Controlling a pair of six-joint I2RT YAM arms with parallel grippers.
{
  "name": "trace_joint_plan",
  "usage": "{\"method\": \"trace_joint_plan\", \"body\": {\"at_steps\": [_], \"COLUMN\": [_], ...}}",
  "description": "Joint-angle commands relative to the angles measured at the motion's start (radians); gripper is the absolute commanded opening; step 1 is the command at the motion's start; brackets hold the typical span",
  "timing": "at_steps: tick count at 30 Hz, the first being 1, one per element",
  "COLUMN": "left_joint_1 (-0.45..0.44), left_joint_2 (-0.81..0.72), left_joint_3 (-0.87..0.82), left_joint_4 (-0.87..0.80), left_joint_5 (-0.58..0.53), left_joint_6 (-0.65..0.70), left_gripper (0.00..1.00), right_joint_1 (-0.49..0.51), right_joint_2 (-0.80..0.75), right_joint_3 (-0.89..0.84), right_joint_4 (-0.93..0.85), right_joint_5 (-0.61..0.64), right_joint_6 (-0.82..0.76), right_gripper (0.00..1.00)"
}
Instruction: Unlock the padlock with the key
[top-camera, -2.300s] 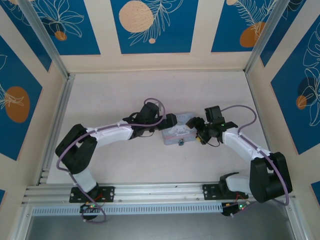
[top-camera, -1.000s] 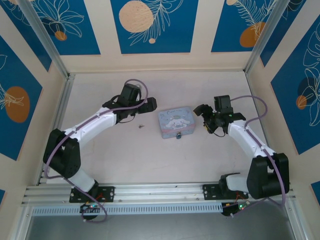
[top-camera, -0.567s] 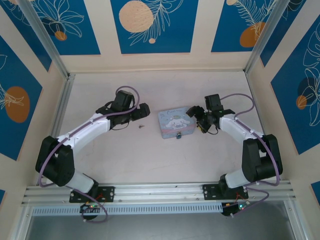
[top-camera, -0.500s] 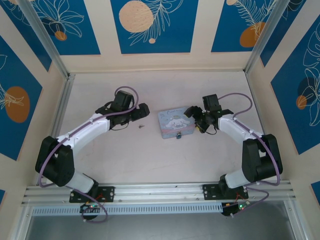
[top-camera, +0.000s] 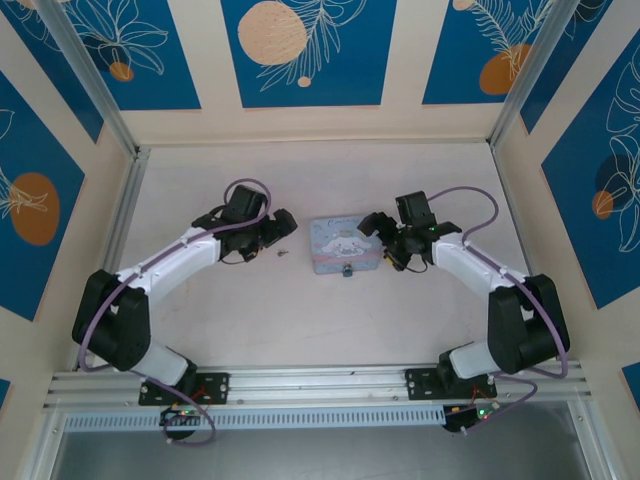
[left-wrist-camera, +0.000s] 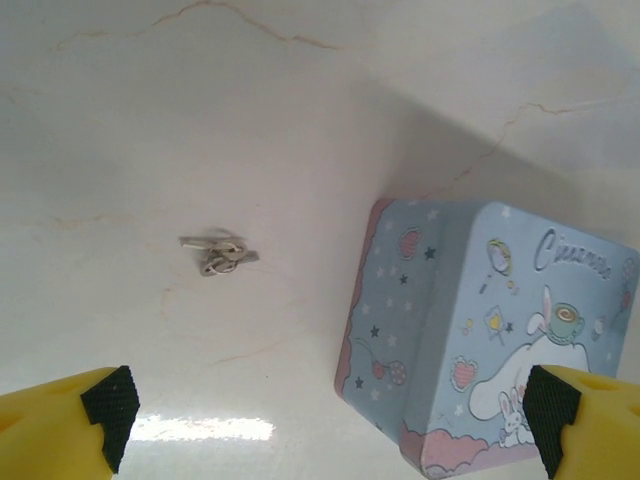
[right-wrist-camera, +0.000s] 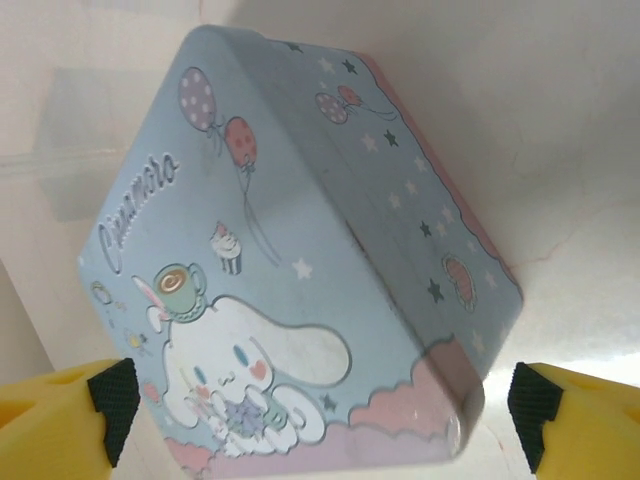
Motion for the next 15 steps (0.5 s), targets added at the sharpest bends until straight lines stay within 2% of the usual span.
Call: {"method": "trace_joint_plan", "body": {"at_steps": [1,7,11,13,15], "left_joint_1": [0.013,0.008,-0.002,-0.008,-0.011], "left_joint_2": [0.040,0.110,0.161,0.188,0.224], "left_joint_3": [0.040,0.062,0.108,0.142,0.176], "left_joint_4": [-0.093,-0.165,-0.207,-0.222,-0.229], "left_joint_5": [-0.006,-0.042,-0.091,-0.118,-0.126], "left_joint_6": [-0.101,-0.318,-0.423,-0.477,-0.511], "left_gripper": [1.00,0.92,0.76,0.69,0.68], "right_joint_1": [0.006,0.040,0.083,0.091,0.100], "right_joint_2": [-0.090,-0.137,-0.134,-0.125,-0.135], "right_joint_3": [-0.009,-0.006,0.011,0.003,-0.024], "right_joint_4": [-0.083,-0.115,-0.151,-0.127,-0.064], "right_joint_5": [0.043,0.050,0.094,0.043,-0.005], "right_joint_6": [-0.008,-0.088,-0.138,-0.178,-0.196], "right_gripper": [1.00,1.00,1.00,1.00,0.99]}}
